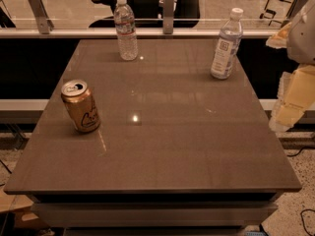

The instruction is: Move blue plastic bottle near water bottle

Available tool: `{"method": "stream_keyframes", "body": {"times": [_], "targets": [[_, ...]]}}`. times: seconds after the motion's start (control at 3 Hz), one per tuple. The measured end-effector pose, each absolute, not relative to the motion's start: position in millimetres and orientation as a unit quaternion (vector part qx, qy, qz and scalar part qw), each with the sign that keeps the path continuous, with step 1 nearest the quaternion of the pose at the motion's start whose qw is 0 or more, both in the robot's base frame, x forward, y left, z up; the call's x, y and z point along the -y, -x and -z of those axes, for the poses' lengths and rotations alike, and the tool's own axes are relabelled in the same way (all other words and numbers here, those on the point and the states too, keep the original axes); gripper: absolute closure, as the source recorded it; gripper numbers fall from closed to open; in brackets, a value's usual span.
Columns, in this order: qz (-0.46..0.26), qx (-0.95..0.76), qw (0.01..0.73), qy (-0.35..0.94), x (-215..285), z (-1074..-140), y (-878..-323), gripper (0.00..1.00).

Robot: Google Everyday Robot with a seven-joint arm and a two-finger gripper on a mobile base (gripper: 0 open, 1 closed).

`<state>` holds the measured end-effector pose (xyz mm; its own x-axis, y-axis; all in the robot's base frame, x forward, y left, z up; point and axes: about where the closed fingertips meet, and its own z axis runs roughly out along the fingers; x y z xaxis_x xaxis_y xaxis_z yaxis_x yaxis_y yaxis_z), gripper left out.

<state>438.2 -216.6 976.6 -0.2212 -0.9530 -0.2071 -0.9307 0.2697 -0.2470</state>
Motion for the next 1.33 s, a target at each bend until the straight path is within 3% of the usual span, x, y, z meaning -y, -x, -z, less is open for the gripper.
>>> {"method": "stream_keyframes", "body": {"times": [0.67,1.33], "targets": [[0.038,-0.785,0.17,0.594,220,-983,-444,0.0],[0.012,-0.808,0.265,0.526,241,-989,-468,0.0]]}}
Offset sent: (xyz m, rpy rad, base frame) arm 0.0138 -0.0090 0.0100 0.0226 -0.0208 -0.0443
